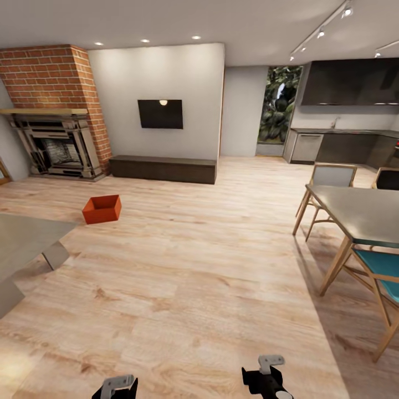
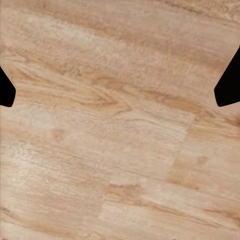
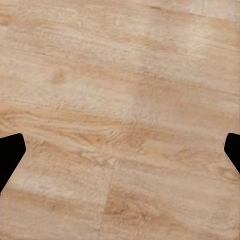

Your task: Move the two storage containers from the living room to the garage. In the garage, place one container on the floor and stack the other container on top of it (either order is fine).

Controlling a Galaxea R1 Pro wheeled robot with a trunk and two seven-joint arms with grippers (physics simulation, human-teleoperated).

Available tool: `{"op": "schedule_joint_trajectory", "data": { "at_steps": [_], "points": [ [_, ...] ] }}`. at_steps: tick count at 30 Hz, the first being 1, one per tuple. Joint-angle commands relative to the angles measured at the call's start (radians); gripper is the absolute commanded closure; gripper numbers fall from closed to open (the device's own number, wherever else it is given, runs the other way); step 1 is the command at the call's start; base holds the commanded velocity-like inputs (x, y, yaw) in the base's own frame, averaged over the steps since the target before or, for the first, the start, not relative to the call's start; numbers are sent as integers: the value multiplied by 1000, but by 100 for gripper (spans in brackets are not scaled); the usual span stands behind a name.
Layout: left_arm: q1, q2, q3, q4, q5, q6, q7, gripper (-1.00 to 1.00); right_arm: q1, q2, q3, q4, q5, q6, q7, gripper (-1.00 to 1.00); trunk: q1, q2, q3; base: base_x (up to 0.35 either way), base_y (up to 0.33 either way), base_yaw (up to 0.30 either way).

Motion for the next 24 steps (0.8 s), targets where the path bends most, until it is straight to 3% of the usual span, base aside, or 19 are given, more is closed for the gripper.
{"op": "schedule_joint_trajectory", "data": {
  "at_steps": [1,24],
  "points": [
    [-1,-1,8,0,-5,-2,-8,-100,-1,0,5,1,0,-3,-5,-100,1,-1,-1,347,0,0],
    [-1,-1,8,0,-5,-2,-8,-100,-1,0,5,1,0,-3,-5,-100,1,-1,-1,347,0,0]
  ]
}}
